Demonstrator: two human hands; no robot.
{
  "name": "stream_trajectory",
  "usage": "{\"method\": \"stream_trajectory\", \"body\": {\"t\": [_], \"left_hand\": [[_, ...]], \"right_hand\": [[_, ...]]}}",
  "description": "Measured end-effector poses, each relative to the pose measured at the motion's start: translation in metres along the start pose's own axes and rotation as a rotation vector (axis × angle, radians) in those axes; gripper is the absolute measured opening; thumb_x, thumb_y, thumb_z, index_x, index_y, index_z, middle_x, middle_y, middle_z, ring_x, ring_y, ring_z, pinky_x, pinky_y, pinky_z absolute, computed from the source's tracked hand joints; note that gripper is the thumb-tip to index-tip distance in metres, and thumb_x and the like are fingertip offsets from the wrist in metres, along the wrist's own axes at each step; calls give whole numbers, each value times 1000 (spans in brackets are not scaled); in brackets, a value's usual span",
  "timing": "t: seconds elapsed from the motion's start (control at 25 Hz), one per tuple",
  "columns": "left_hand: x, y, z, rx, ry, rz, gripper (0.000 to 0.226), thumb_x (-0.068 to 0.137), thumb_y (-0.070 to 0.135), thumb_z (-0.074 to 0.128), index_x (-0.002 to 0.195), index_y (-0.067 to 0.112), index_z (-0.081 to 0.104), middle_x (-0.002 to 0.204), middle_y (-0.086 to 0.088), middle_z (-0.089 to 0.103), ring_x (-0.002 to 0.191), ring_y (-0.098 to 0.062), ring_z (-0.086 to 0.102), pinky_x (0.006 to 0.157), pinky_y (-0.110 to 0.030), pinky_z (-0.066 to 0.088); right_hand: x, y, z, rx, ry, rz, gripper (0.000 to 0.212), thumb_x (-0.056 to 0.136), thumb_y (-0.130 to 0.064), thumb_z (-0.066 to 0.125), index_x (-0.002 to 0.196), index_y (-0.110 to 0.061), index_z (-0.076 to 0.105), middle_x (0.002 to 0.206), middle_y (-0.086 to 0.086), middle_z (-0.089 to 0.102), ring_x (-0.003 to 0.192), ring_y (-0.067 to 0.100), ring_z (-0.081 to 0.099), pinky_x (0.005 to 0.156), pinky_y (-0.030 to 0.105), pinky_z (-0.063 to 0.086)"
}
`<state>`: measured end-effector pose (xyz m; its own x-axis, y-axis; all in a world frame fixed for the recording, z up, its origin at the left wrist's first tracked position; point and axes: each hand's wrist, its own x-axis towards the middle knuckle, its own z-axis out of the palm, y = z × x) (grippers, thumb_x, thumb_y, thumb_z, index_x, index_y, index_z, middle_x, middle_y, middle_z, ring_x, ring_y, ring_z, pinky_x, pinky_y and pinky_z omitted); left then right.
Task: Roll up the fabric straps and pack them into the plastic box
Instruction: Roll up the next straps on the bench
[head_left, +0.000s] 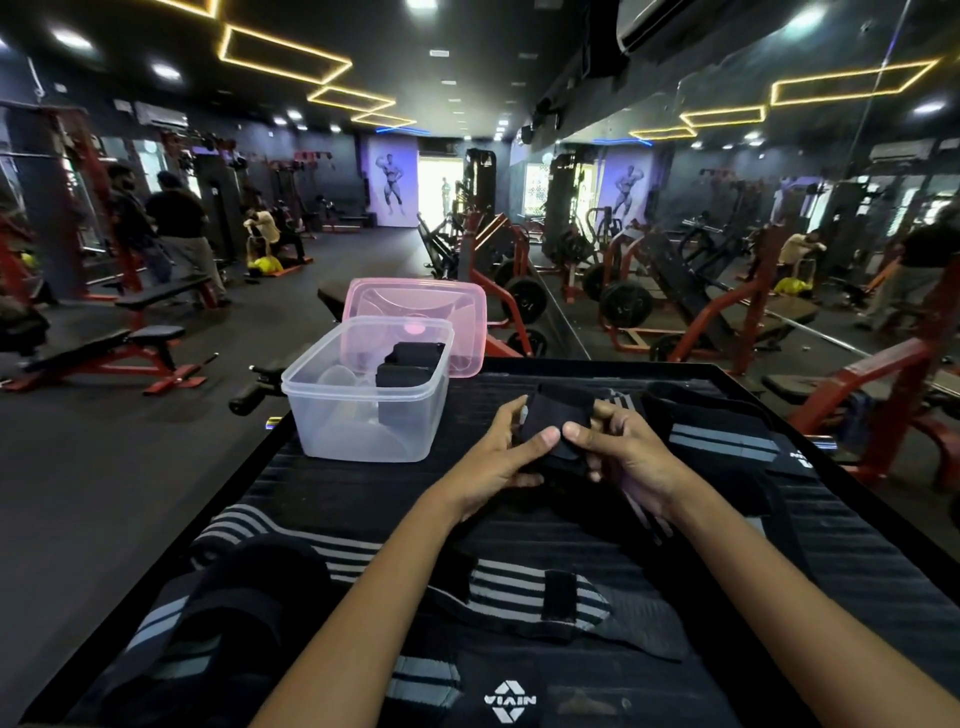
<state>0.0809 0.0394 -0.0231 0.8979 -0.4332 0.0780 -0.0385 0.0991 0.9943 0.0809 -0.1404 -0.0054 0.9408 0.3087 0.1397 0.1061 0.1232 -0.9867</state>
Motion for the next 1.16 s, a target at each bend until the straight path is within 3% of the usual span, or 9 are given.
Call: {"method": "stream_trajectory", "body": {"t": [0.12,0.2,0.28,0.36,0.48,0.92,1.16], "left_hand": [[-2,7,-8,267,254,-38,64,91,37,60,143,21,27,113,0,59,109,-16,60,99,-36,48],[-2,3,-13,689,373,-56,56,91,33,60,136,13,35,113,-7,57,107,-23,58,95,-37,47],[-4,-1,-13,1053,366,-116,43,90,33,58,122,7,45,120,-14,52,112,-31,54,95,-42,45],[-6,-2,-10,1191,330,-208,39,92,35,54,117,5,48,125,-16,52,117,-34,52,95,-42,44],[-8,-2,-8,1359,277,-251,42,95,36,50,123,5,47,130,-17,49,120,-33,50,95,-42,43],[-5,-6,-5,1536,190,-343,43,98,27,44,134,4,38,133,-18,43,121,-31,46,92,-38,43],[-5,-5,-4,1536,209,-286,43,97,29,47,131,4,41,132,-18,45,122,-33,46,94,-41,43]], "right_hand": [[28,-4,15,-118,211,10,50,73,-16,81,115,-5,57,82,9,61,50,11,48,42,22,41],[52,-3,30,-278,298,-7,49,75,-16,80,113,-12,50,84,6,63,46,13,52,41,25,44],[77,3,45,-628,337,-55,51,71,-31,81,108,-21,47,91,1,64,58,20,62,51,33,52],[96,8,58,-982,403,-42,54,69,-47,77,105,-22,45,99,2,64,87,28,65,72,38,52],[117,14,72,-1224,471,90,68,74,-54,70,120,-12,42,116,14,61,109,36,59,83,40,48],[157,32,100,-1331,417,74,63,81,-52,67,117,-7,41,117,12,61,107,32,61,77,36,46],[157,29,82,-1303,263,155,87,64,-69,71,123,-13,40,116,12,59,93,34,68,80,44,57]]}}
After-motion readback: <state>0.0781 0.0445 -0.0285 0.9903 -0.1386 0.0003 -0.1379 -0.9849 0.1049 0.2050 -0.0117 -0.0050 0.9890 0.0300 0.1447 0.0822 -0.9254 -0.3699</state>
